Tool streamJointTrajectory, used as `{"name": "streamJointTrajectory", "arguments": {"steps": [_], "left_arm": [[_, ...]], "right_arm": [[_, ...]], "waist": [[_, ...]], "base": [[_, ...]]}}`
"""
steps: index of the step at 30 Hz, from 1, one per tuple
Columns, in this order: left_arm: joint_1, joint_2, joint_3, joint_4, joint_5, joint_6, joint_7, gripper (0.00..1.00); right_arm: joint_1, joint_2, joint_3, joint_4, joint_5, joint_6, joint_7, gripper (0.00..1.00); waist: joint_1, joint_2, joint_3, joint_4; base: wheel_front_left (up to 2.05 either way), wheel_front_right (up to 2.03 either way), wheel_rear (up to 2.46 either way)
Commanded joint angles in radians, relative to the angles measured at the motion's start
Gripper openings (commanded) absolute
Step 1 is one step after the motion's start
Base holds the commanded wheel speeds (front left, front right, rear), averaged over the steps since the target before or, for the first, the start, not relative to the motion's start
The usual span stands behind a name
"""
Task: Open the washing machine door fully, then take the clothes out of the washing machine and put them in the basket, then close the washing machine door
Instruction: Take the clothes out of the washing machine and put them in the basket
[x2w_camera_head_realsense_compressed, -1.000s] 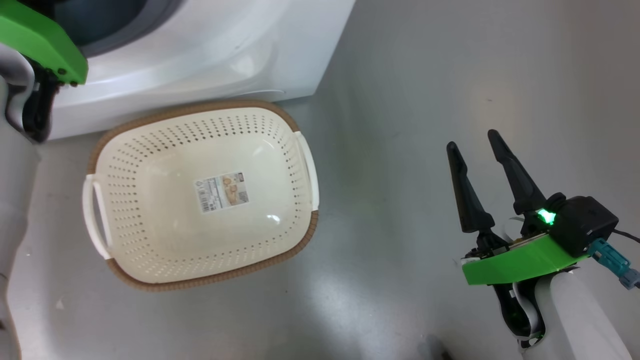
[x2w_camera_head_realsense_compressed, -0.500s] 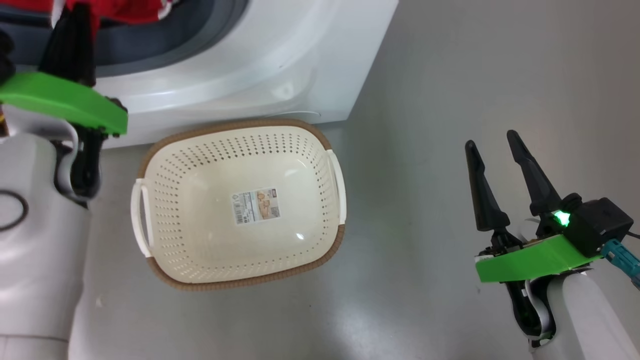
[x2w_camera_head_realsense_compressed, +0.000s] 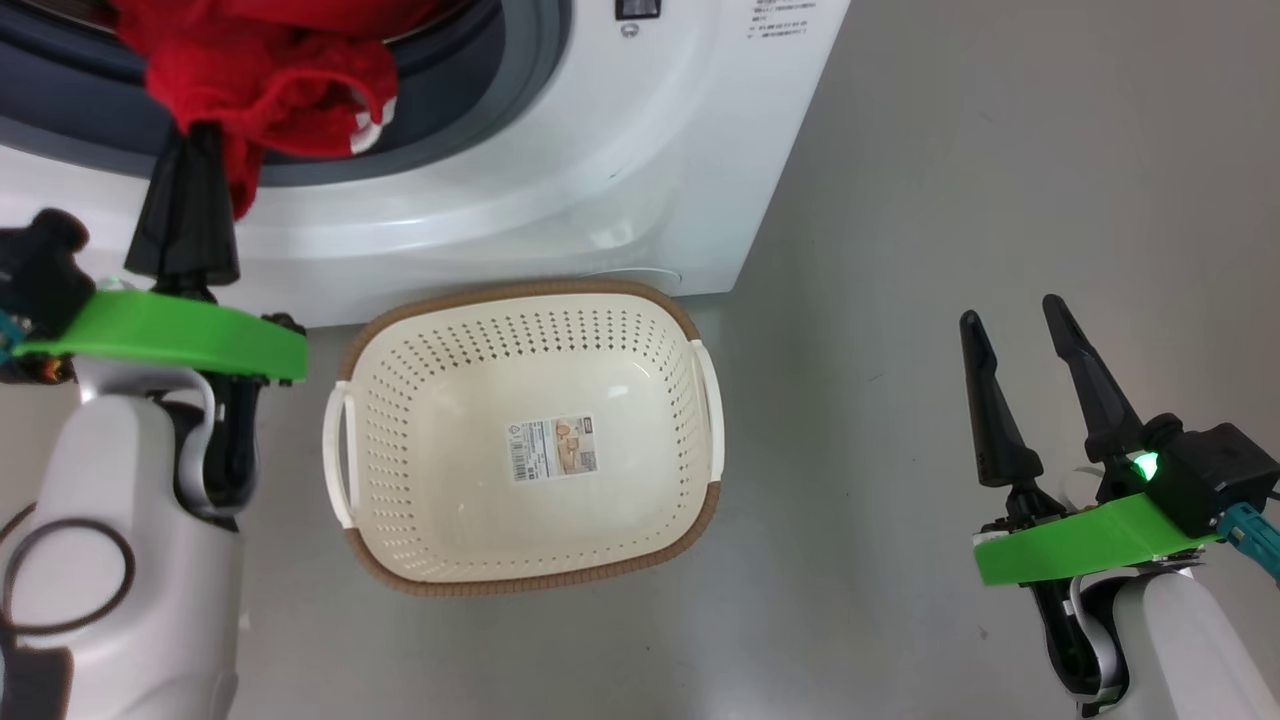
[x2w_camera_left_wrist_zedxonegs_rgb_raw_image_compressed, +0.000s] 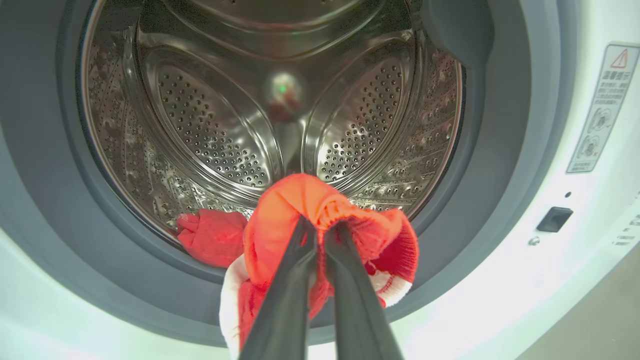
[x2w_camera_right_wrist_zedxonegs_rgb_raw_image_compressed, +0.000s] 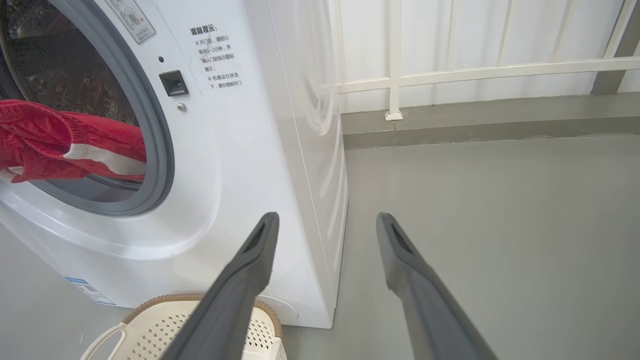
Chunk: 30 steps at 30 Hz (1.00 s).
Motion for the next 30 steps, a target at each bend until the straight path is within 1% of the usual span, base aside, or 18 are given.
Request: {"name": "streamJointTrajectory", "arguments": {"steps": [1, 3, 4, 18, 19, 26, 30], "left_arm": [[0.026, 0.030, 0.033, -0.050, 0.008, -0.006, -0.009, 0.00], [0.050, 0.024, 0.043, -0.094, 0.007, -0.006, -0.009, 0.00], [0.076, 0.017, 0.052, -0.139, 0.010, -0.006, -0.009, 0.00], [0.241, -0.004, 0.105, -0.436, 0.025, -0.006, -0.009, 0.00], [0.241, -0.004, 0.105, -0.436, 0.025, -0.006, -0.009, 0.00], [0.316, -0.017, 0.107, -0.560, 0.033, -0.006, -0.009, 0.00], [0.344, -0.021, 0.091, -0.563, 0.039, -0.006, -0.009, 0.00]], "right_arm": [[0.013, -0.003, 0.015, -0.021, -0.013, 0.006, -0.006, 1.00], [0.016, -0.003, 0.010, -0.022, -0.014, 0.006, -0.006, 1.00], [0.019, -0.003, 0.006, -0.022, -0.015, 0.006, -0.006, 1.00], [0.042, -0.003, -0.009, -0.022, -0.017, 0.006, -0.006, 1.00], [0.042, -0.003, -0.009, -0.022, -0.017, 0.006, -0.006, 1.00], [0.046, -0.003, -0.011, -0.029, -0.016, 0.006, -0.006, 1.00], [0.045, -0.003, -0.010, -0.032, -0.017, 0.006, -0.006, 1.00]], "waist": [[0.0000, 0.0000, -0.010, 0.009], [0.0000, 0.0000, -0.015, 0.012], [0.0000, 0.0000, -0.022, 0.014], [0.0000, 0.0000, -0.056, 0.017], [0.0000, 0.0000, -0.056, 0.017], [0.0000, 0.0000, -0.050, 0.018], [0.0000, 0.0000, -0.041, 0.017]], "base": [[0.00, 0.00, 0.00], [0.00, 0.00, 0.00], [0.00, 0.00, 0.00], [0.00, 0.00, 0.00], [0.00, 0.00, 0.00], [0.00, 0.00, 0.00], [0.00, 0.00, 0.00]]}}
